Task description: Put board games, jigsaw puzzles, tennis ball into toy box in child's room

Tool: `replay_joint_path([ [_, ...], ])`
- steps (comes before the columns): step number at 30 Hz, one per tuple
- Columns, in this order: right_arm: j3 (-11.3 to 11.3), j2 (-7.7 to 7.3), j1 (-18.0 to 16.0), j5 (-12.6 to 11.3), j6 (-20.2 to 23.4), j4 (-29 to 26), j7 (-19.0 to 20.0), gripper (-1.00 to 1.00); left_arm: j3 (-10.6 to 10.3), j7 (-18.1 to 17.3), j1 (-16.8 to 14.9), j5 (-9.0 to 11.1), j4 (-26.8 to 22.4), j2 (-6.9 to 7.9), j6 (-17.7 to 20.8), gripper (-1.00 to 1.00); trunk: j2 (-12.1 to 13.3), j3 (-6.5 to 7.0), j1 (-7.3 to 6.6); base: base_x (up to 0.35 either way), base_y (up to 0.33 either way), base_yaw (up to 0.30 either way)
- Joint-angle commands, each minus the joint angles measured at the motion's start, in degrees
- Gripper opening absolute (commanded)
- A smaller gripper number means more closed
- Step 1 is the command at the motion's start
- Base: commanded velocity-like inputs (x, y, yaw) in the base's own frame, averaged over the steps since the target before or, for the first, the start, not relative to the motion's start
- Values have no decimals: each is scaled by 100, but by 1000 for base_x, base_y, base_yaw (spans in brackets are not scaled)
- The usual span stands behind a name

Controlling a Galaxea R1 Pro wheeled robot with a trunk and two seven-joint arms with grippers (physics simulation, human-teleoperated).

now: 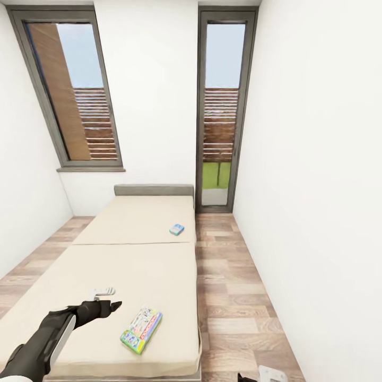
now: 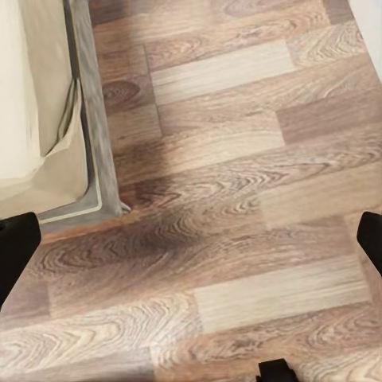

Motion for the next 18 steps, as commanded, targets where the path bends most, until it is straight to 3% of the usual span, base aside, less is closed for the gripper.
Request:
replay_joint_path([
  [1, -16, 5, -5, -29, -13, 0, -1, 100, 12, -17, -5, 33, -6, -1, 50, 100, -13, -13, 6, 196, -20, 0],
  [8, -16, 5, -5, -30, -15, 0, -1, 100, 12, -19, -5, 35, -6, -1, 47, 100, -13, -13, 6, 127, -7, 0],
  [18, -12, 6, -5, -29, -16, -2, -1, 100, 16, -43, -5, 38, -7, -1, 43, 100, -13, -13, 6, 17, -1, 0],
])
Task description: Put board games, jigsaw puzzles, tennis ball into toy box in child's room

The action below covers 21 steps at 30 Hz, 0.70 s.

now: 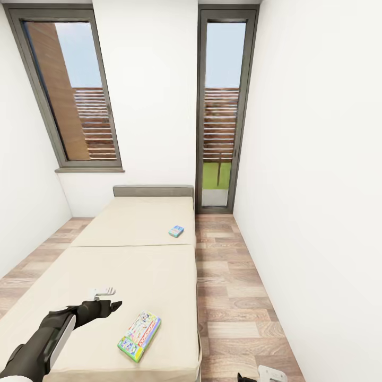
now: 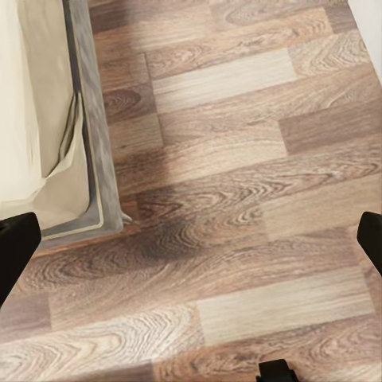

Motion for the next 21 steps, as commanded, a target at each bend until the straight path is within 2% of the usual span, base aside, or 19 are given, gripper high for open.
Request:
replay_joint_path([
  [1, -17, 4, -5, -30, -15, 0, -1, 100, 13, -18, -5, 32, -5, -1, 52, 100, -13, -14, 4, 1, 0, 0],
  [6, -20, 4, -5, -29, -8, 1, -1, 100, 22, -25, -5, 30, -15, 12, 63, 100, -13, -14, 4, 0, 0, 0],
  [9, -20, 3, -5, -29, -10, 1, -1, 100, 58, -26, -5, 22, -39, 83, 86, 100, -13, -14, 4, 0, 0, 0],
  [12, -20, 3, -5, -29, -8, 2, -1, 100, 111, -31, -5, 27, -50, 324, 98, 100, -13, -14, 4, 0, 0, 0],
  [13, -20, 3, -5, -29, -7, 2, -1, 100, 128, -36, -5, 40, -52, 472, 96, 100, -13, -14, 4, 0, 0, 0],
  [14, -20, 3, -5, -29, -7, 2, -1, 100, 134, -39, -5, 48, -53, 539, 97, 100, -13, -14, 4, 0, 0, 0],
  [17, -20, 3, -5, -29, -6, 2, -1, 100, 152, -47, -5, 61, -55, 712, 95, 100, -13, -14, 4, 9, 0, 0],
  [21, -20, 3, -5, -29, -6, 0, -1, 100, 155, -51, -5, 57, -56, 788, 93, 100, -13, -14, 4, 135, 0, 0],
])
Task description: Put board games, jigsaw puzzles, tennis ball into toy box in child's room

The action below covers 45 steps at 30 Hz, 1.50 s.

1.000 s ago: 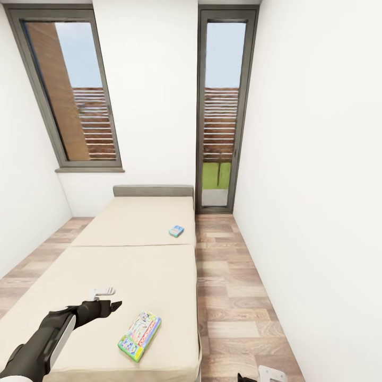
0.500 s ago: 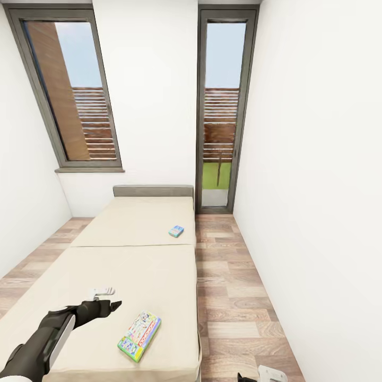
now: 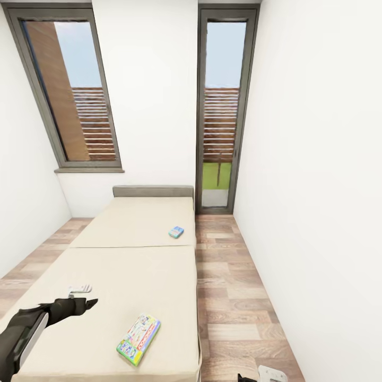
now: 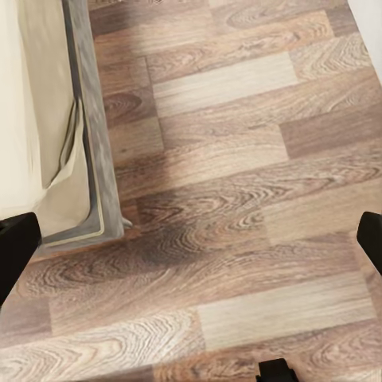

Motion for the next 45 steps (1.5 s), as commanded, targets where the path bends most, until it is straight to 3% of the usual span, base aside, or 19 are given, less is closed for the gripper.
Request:
replay_joint_path([
  [1, -16, 5, -5, -29, -14, 0, -1, 100, 11, -15, -5, 31, -5, 13, 50, 100, -13, -13, 6, 235, 0, 0],
  [24, -16, 5, -5, -29, -14, 1, -1, 100, -15, -8, -5, 9, -6, 8, 58, 100, -13, -13, 6, 202, -67, 0],
  [45, -16, 9, -5, -29, -14, 0, -1, 100, -15, -8, -5, 20, -6, -1, 58, 100, -13, -13, 6, 79, 70, 0],
])
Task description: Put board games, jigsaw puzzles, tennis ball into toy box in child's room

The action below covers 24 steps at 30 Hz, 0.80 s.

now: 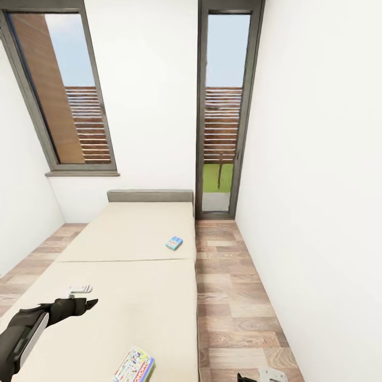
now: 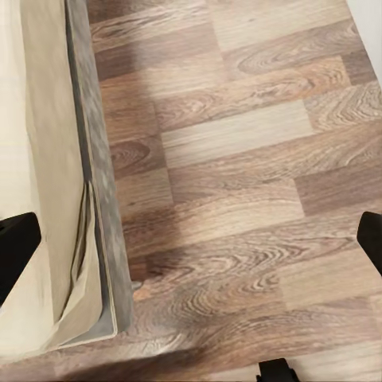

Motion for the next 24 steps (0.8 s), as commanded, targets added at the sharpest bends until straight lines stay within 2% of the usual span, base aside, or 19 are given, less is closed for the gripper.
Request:
replay_joint_path([
  [1, -18, 5, -4, -30, -14, -1, -1, 100, 11, -15, -5, 33, -4, 0, 47, 100, -14, -14, 4, 4, 186, 0],
  [8, -18, 4, -4, -30, -14, -1, -1, 100, 5, -15, -5, 36, -4, -5, 47, 100, -14, -14, 4, 10, 78, 0],
  [24, -18, 3, -4, -30, -14, 0, -1, 100, 3, -15, -5, 37, -4, -7, 44, 100, -14, -14, 4, 85, 28, 0],
])
